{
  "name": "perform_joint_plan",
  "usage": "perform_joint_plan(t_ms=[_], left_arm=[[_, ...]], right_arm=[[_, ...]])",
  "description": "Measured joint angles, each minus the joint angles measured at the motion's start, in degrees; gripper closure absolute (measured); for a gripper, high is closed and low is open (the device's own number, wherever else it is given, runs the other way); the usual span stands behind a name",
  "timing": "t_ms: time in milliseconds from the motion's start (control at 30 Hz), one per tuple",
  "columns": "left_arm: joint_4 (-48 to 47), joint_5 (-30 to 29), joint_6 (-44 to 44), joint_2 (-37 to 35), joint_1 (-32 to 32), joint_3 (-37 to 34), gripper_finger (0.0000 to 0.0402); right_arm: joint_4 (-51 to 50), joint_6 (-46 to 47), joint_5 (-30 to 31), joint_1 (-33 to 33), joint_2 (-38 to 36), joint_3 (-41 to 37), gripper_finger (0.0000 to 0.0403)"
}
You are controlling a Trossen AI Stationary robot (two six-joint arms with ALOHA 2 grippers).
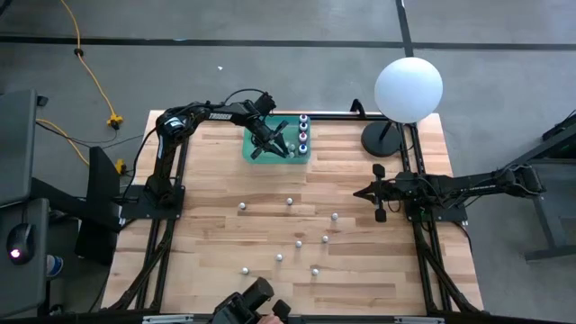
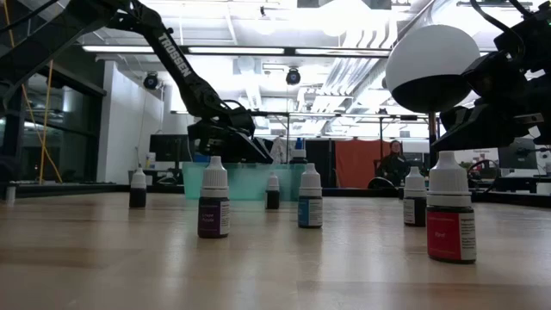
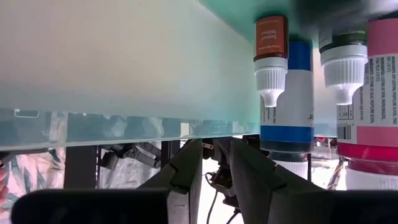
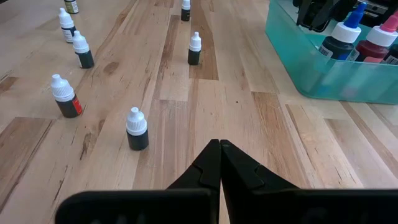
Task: Pick & Place food coloring
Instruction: Put the small black food coloring bottle into the blue transparent bin
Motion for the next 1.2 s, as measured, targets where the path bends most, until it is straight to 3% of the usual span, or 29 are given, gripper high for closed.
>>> perform_joint_plan(t_ms=[467,1200], left_arm=[[-0.05,-0.72,0.06,0.0,0.09,0.5,0.0325],[-0.59,-2.35,1.14,0.02,0.13,12.43,0.0325]], right_arm=[[0.0,0.0,0.0,0.01,-0.01,0.02,0.0402],[0.01,0.0,-0.02,0.01,0.02,0.02,0.0402]])
